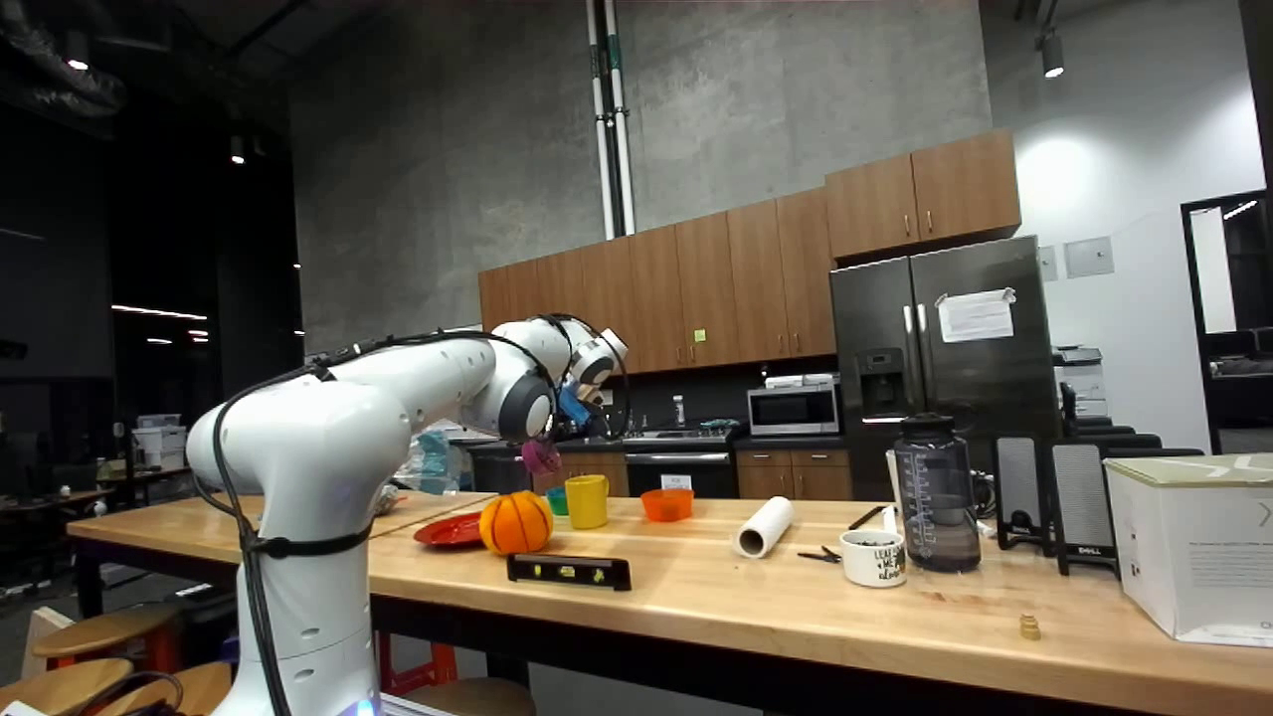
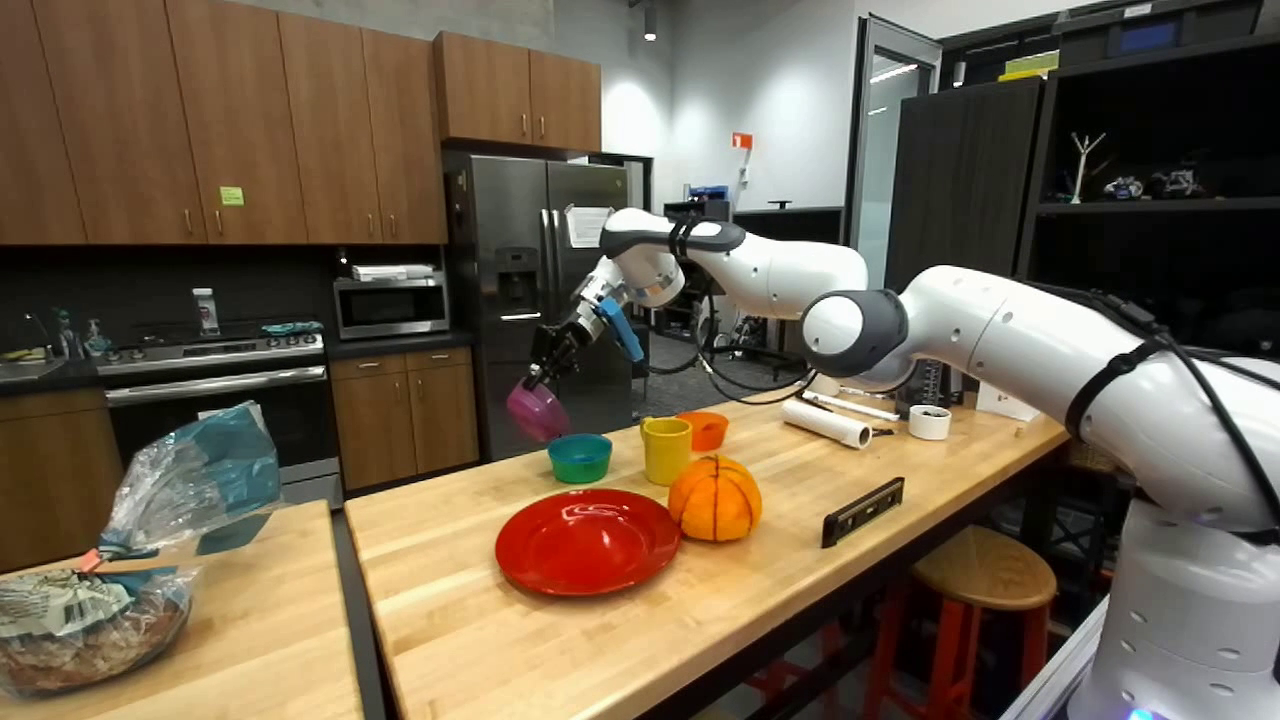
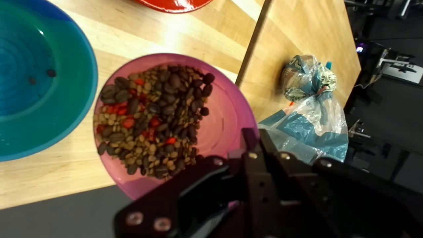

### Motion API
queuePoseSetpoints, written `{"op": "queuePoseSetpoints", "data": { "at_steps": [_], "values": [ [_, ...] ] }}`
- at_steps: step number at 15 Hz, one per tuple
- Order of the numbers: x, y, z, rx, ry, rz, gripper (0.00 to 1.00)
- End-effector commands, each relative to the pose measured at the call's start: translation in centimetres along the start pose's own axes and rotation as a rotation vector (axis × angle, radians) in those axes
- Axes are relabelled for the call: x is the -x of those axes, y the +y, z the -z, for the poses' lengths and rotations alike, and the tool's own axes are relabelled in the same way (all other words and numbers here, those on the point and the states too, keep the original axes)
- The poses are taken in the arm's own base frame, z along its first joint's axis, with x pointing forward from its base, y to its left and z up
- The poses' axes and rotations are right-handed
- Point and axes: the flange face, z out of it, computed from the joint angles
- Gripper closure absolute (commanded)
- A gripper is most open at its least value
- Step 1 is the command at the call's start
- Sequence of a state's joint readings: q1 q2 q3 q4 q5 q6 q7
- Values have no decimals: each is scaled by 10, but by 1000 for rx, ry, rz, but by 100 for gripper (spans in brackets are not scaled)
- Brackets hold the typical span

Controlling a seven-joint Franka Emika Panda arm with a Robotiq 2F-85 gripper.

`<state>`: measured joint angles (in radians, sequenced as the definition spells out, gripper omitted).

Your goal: Pour the contents from the purple bowl into the green bowl.

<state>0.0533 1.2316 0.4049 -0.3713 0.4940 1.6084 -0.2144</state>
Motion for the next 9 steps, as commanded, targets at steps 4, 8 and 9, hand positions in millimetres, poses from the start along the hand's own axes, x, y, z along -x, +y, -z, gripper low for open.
{"op": "queuePoseSetpoints", "data": {
  "at_steps": [4,8,9],
  "values": [
    [1,7,12,-59,23,-3,99],
    [2,16,14,-91,33,-17,99],
    [3,20,15,-101,39,-21,99]
  ]
}}
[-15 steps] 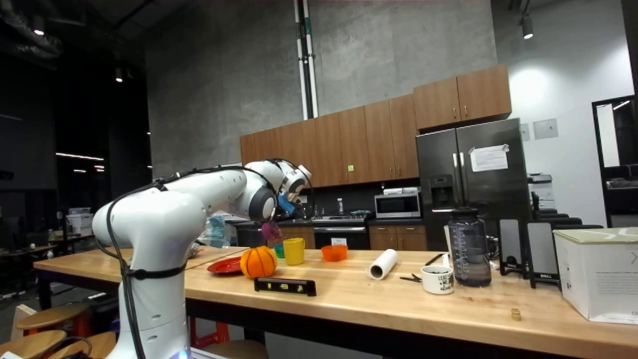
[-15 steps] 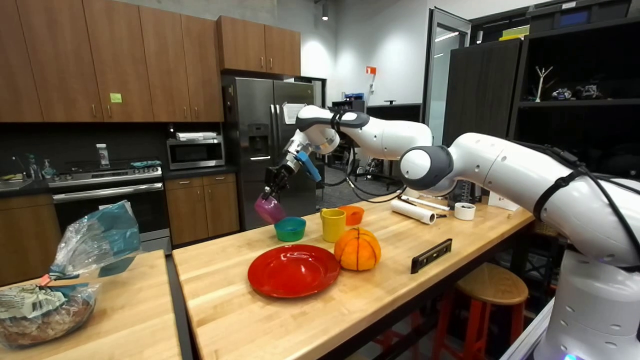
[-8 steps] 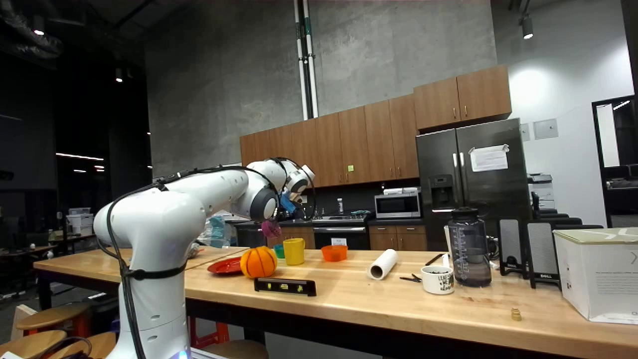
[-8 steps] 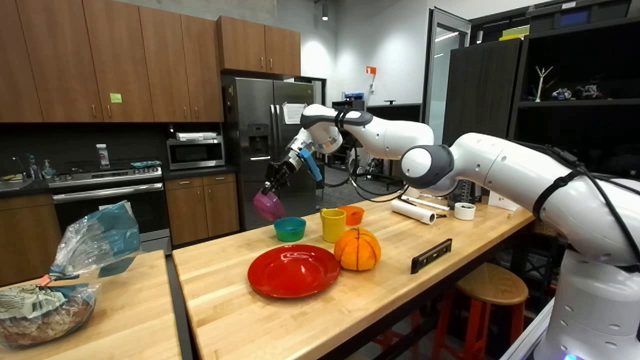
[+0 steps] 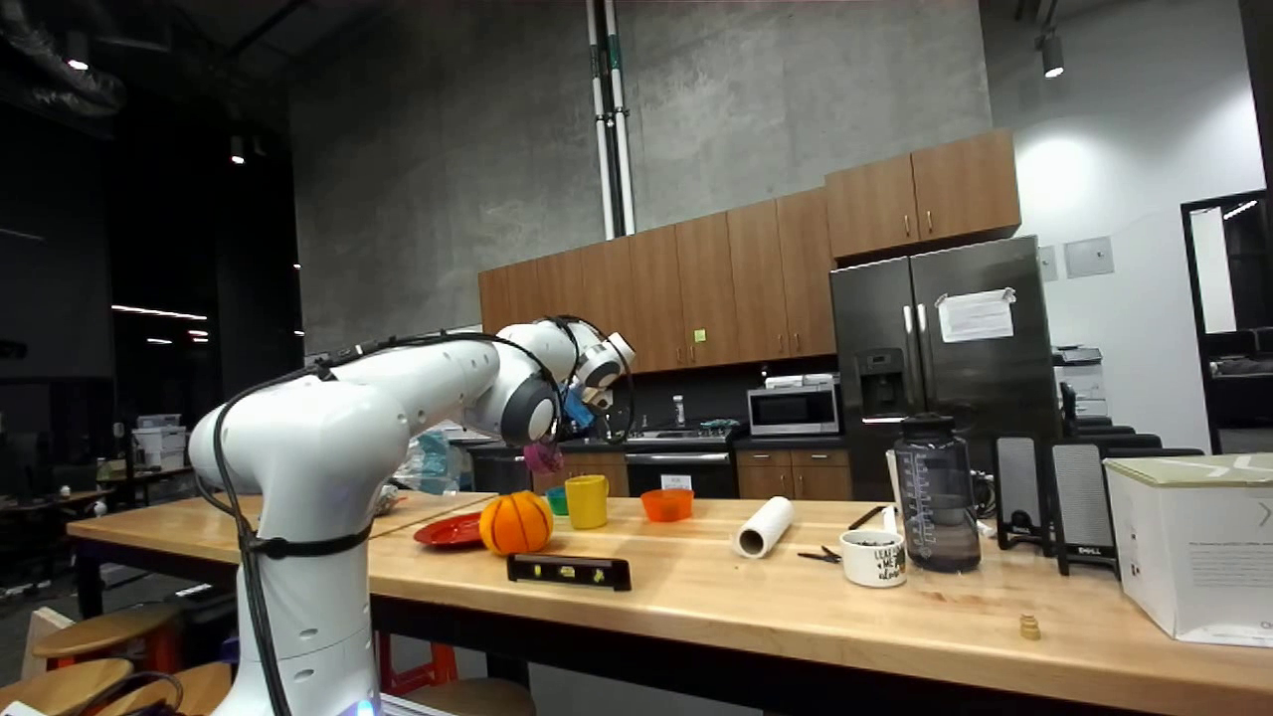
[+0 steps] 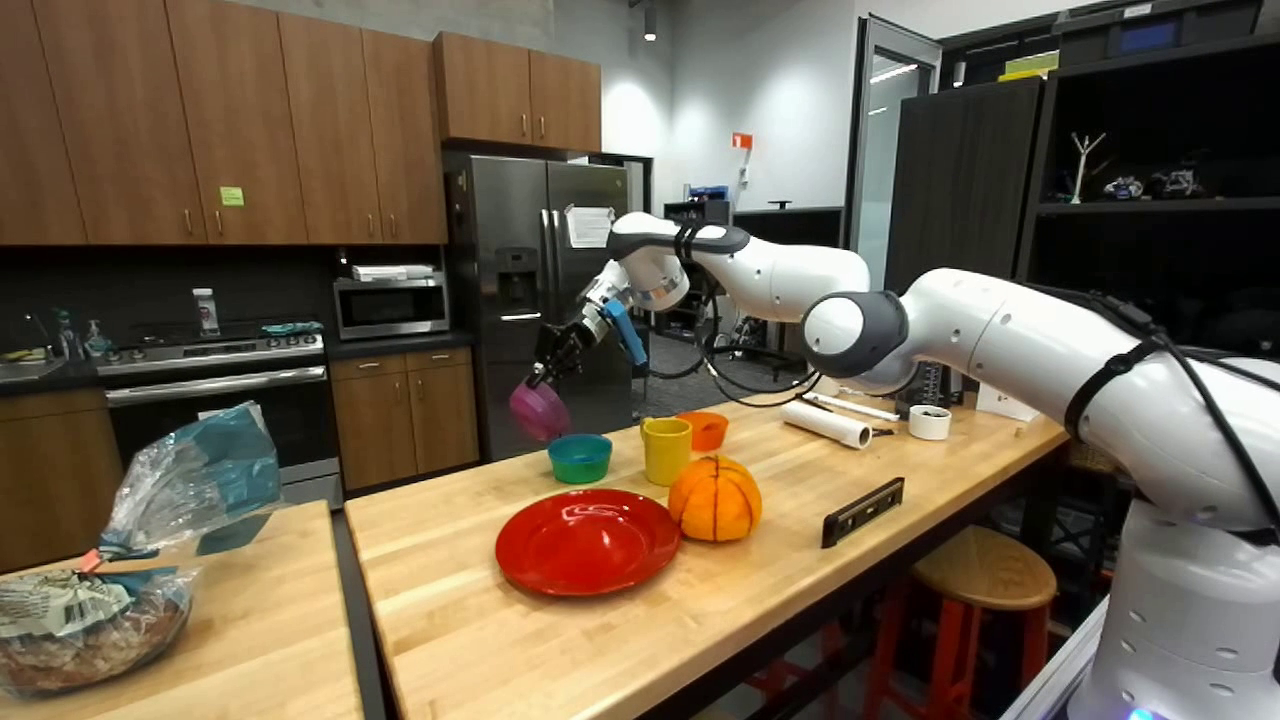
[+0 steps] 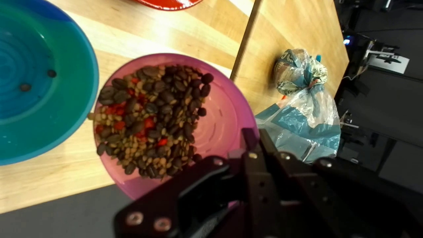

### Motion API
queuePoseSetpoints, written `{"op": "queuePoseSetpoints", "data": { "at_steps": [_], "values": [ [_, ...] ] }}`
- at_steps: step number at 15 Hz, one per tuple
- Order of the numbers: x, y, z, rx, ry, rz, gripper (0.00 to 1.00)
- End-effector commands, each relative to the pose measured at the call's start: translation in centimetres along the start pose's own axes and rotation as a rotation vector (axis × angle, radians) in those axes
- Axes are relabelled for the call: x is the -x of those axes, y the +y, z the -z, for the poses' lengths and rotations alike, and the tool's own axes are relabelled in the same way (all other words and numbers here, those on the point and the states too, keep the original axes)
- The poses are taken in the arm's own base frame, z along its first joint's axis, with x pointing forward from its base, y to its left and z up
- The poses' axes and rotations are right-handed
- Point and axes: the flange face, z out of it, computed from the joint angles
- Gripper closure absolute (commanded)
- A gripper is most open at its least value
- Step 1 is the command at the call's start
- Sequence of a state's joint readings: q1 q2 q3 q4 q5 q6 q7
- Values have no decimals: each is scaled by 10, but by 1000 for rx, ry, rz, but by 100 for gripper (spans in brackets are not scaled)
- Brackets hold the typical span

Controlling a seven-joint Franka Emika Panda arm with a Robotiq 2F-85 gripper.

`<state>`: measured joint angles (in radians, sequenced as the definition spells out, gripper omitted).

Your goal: Pour the contents from the purple bowl into the green bowl.

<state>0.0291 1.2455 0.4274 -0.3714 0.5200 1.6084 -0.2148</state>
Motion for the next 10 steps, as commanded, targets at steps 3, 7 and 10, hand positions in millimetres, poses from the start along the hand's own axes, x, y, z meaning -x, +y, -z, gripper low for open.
{"op": "queuePoseSetpoints", "data": {
  "at_steps": [3,7,10],
  "values": [
    [2,18,12,-79,31,-10,99],
    [4,28,22,-120,52,-19,99],
    [5,33,29,-141,62,-23,99]
  ]
}}
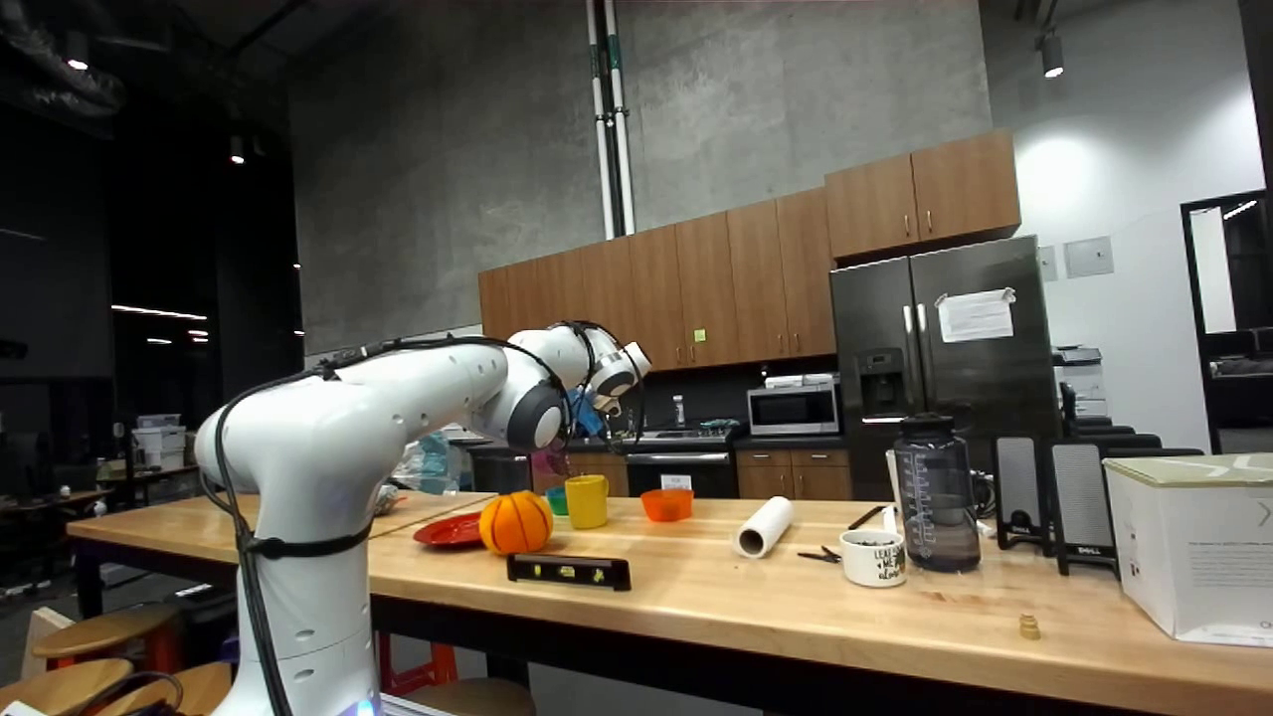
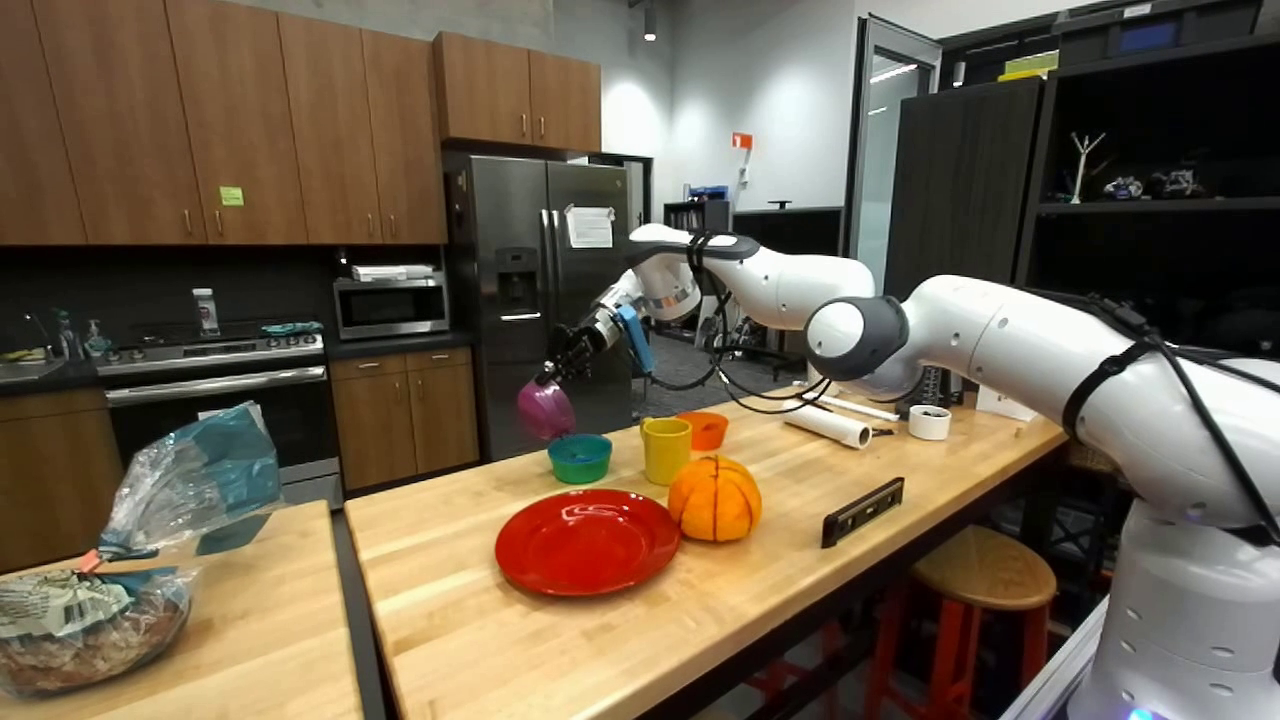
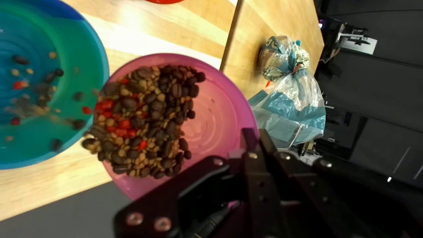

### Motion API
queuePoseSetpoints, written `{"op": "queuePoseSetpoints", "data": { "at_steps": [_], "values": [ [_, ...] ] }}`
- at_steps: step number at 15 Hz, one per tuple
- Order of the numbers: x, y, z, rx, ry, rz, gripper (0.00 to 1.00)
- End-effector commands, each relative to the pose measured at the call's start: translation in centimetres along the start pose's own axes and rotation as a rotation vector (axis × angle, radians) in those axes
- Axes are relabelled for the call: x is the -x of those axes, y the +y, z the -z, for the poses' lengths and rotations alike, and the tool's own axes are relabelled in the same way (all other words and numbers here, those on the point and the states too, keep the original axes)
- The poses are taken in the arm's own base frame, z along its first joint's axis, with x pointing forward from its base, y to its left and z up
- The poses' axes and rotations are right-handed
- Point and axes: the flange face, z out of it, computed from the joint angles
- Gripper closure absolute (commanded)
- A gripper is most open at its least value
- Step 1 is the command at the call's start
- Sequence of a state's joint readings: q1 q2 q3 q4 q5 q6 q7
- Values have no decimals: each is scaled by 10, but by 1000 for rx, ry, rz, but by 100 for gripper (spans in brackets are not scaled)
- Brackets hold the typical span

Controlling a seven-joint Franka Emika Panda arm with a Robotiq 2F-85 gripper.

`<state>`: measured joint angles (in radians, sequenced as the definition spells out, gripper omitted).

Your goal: Pour the contents from the purple bowl into the green bowl.

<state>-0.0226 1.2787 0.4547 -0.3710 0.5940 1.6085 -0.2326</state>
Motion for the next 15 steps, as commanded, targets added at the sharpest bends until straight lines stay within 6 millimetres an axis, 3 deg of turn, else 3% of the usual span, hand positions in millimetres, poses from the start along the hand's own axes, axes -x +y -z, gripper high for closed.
{"op": "queuePoseSetpoints", "data": {
  "at_steps": [1,15],
  "values": [
    [1,2,16,-49,21,10,99],
    [3,8,24,-76,24,26,99]
  ]
}}
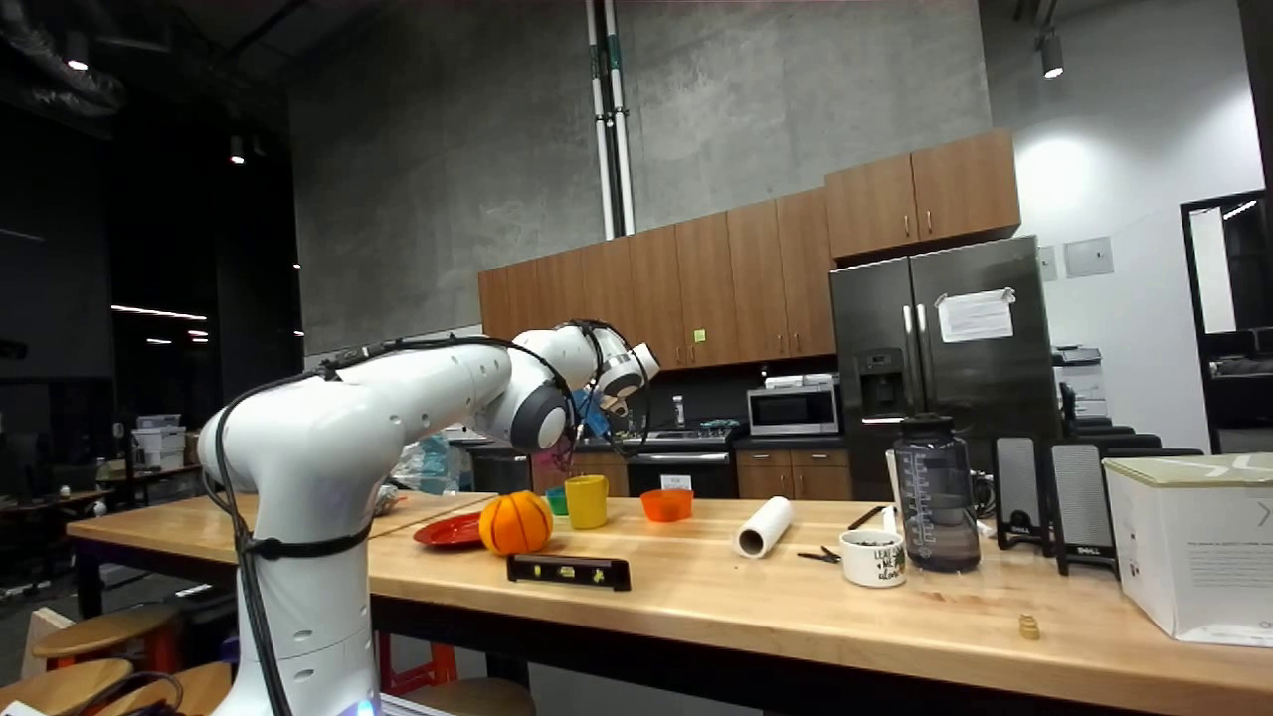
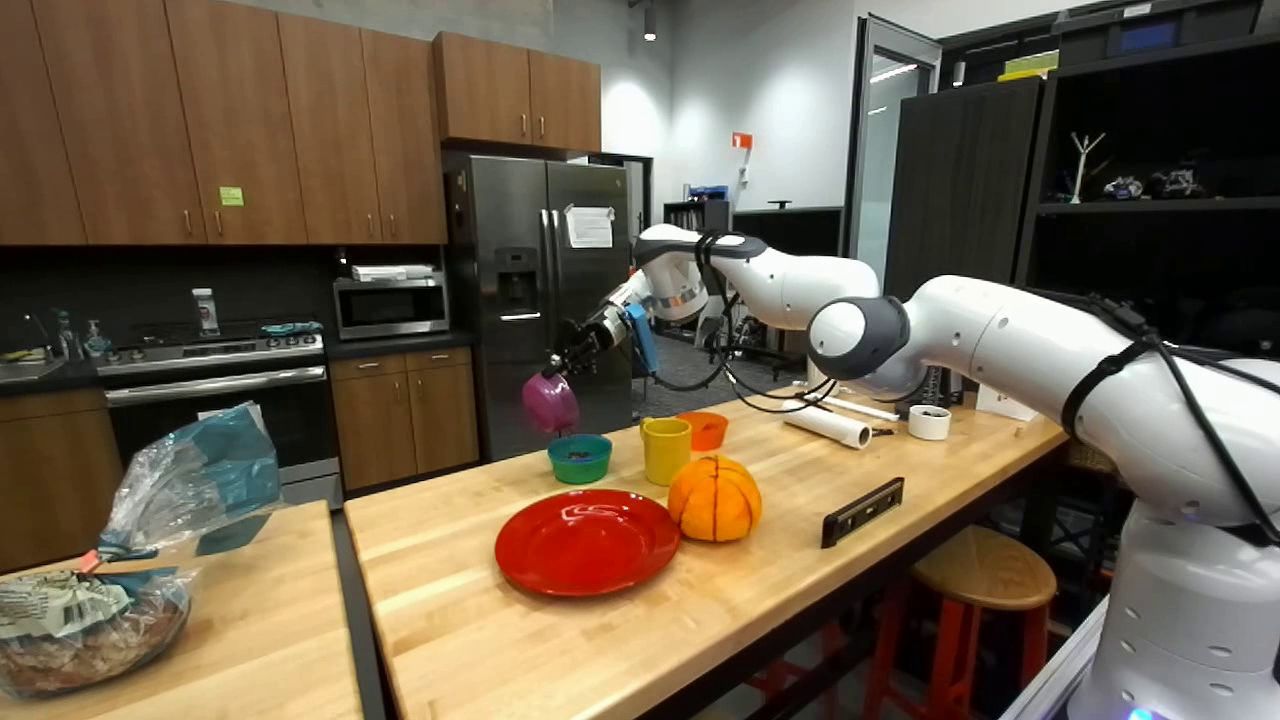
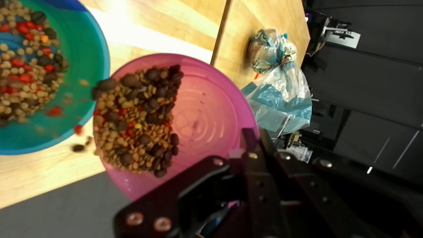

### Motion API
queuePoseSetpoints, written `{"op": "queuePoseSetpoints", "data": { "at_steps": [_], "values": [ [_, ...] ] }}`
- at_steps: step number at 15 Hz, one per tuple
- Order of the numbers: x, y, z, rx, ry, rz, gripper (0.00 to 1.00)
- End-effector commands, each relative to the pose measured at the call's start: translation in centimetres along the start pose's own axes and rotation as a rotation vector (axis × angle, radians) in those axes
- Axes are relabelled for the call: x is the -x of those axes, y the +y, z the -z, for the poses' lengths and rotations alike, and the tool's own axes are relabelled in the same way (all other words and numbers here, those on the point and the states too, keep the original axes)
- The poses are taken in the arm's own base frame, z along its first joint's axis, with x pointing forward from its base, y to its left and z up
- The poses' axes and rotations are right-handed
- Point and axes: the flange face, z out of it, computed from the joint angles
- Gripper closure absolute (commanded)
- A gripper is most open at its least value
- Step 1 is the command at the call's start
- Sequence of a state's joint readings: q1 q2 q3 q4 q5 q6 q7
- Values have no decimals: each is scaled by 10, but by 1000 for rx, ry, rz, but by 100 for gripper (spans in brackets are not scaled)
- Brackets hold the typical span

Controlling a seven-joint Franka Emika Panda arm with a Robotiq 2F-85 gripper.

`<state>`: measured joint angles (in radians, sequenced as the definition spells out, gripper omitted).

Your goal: Pour the contents from the purple bowl into the green bowl.

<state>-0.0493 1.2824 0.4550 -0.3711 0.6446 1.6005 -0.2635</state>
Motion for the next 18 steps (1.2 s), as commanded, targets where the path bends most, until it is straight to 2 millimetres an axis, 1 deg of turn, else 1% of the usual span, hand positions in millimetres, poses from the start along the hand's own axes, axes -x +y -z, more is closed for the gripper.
{"op": "queuePoseSetpoints", "data": {
  "at_steps": [1,18],
  "values": [
    [2,-1,8,-36,-2,12,99],
    [3,0,14,-63,-1,13,99]
  ]
}}
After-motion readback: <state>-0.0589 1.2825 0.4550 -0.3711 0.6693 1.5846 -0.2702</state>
